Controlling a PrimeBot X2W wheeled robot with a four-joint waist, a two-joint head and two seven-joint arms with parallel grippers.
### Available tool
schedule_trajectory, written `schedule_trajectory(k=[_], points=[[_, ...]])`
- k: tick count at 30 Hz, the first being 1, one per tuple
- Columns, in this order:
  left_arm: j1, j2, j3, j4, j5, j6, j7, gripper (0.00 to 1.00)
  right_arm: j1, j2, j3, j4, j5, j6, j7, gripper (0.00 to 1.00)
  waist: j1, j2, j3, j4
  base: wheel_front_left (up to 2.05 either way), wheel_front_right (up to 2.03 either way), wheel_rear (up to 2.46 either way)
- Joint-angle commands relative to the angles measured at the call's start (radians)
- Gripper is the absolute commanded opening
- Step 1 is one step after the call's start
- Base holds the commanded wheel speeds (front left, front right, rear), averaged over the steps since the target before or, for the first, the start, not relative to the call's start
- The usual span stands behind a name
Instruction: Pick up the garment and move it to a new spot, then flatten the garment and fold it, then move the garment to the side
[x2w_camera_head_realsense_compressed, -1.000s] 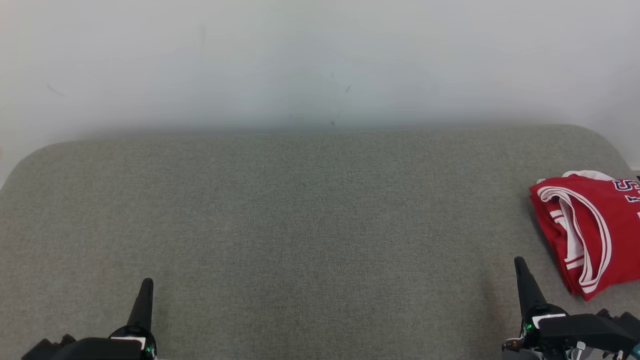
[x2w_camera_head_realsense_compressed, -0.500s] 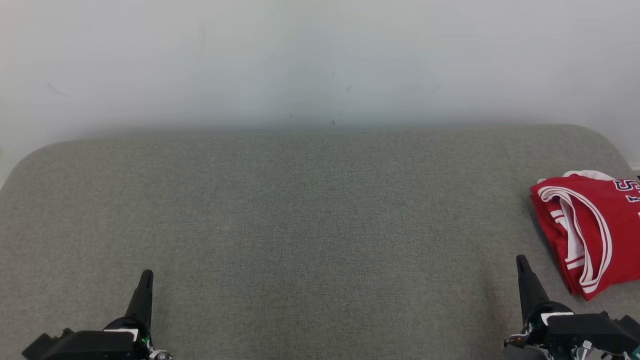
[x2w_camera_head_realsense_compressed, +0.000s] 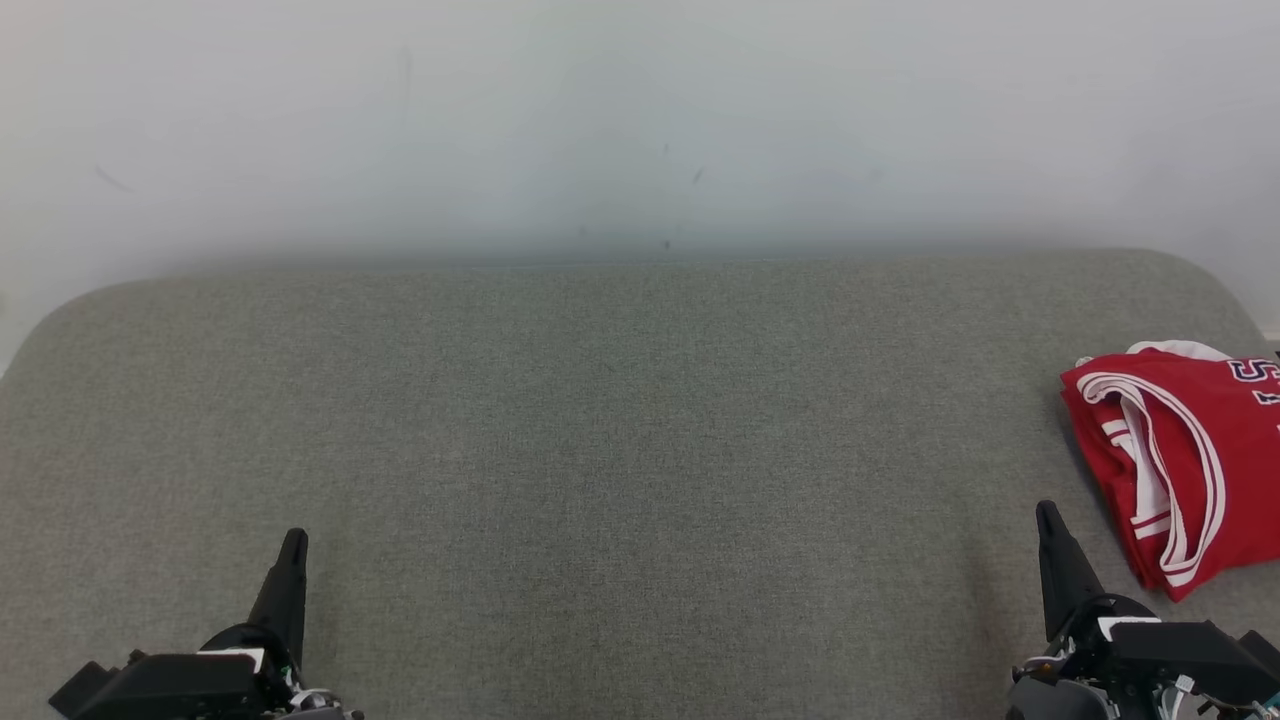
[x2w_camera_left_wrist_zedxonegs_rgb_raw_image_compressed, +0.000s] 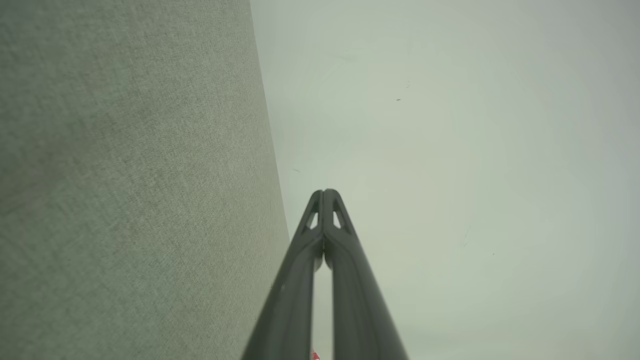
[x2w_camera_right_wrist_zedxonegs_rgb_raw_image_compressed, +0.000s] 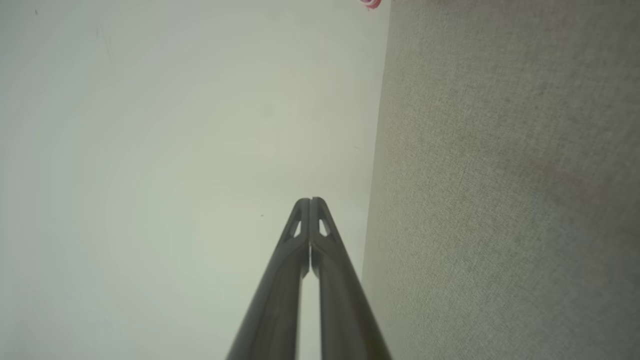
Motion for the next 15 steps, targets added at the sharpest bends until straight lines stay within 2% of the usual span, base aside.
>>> schedule_trajectory(k=[1, 15], points=[[-0.008, 0.003, 0.004, 0.004, -0.012, -0.003, 0.006, 0.0, -0.003, -0.002, -0.002, -0.001, 0.016, -0.002, 0.003, 0.0, -0.0001, 0.0, 0.0, 0.0, 0.0, 0.0, 0.0], [-0.008, 0.003, 0.004, 0.003, -0.01, -0.002, 0.006, 0.0, -0.003, -0.002, -0.002, -0.002, 0.012, -0.002, 0.003, 0.0, -0.0001, 0.0, 0.0, 0.0, 0.0, 0.0, 0.0]])
